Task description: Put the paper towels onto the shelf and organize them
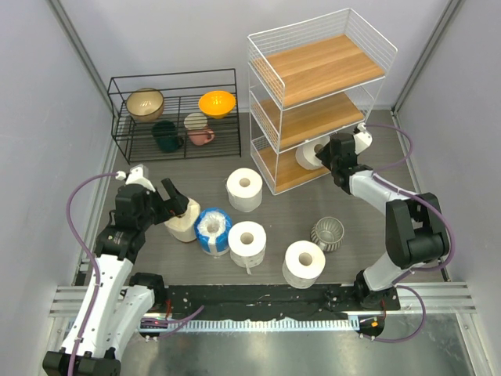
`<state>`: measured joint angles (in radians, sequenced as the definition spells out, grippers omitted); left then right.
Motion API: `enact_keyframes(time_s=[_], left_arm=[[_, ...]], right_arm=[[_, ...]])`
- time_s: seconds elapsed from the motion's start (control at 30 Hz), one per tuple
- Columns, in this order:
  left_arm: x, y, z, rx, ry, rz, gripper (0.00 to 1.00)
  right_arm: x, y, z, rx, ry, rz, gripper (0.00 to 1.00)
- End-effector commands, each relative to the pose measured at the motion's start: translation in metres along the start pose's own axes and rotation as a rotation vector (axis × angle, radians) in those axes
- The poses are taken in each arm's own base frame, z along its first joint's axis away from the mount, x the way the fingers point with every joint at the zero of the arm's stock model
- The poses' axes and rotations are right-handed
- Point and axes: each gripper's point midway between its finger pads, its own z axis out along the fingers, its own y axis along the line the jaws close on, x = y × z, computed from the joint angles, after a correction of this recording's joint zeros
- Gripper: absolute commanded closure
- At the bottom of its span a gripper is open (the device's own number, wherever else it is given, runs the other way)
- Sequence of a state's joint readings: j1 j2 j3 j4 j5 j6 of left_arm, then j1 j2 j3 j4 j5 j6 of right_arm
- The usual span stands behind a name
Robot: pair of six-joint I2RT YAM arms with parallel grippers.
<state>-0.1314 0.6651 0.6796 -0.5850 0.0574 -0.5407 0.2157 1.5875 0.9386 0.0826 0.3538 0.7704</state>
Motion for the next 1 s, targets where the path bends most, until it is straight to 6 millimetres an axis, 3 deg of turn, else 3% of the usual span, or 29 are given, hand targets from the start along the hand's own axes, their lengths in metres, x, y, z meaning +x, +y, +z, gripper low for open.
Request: enact_keyframes(time_s=[0.0,0.3,0.6,0.97], left_arm=[[-0.003,-0.006,0.0,0.033,-0.01,0.011,0.0],[-0.003,-0.006,0.001,0.033,-0.01,0.011,0.0],[-0.002,-0.006,0.001,0.033,-0.007,0.011,0.0],[-0.001,-0.007,0.002,0.035,0.002,0.013,0.0]], right_arm=[[-0.01,0.007,0.005,-0.009,-0.034,0.014,0.41],[-0.004,0.008,0.009,-0.012,-0.014,0.009,0.39],[0.003,0.011,0.016,-0.036,-0.001,0.014,0.3],[0.013,0.019,0.02,-0.115,-0.001,0.07,0.28]])
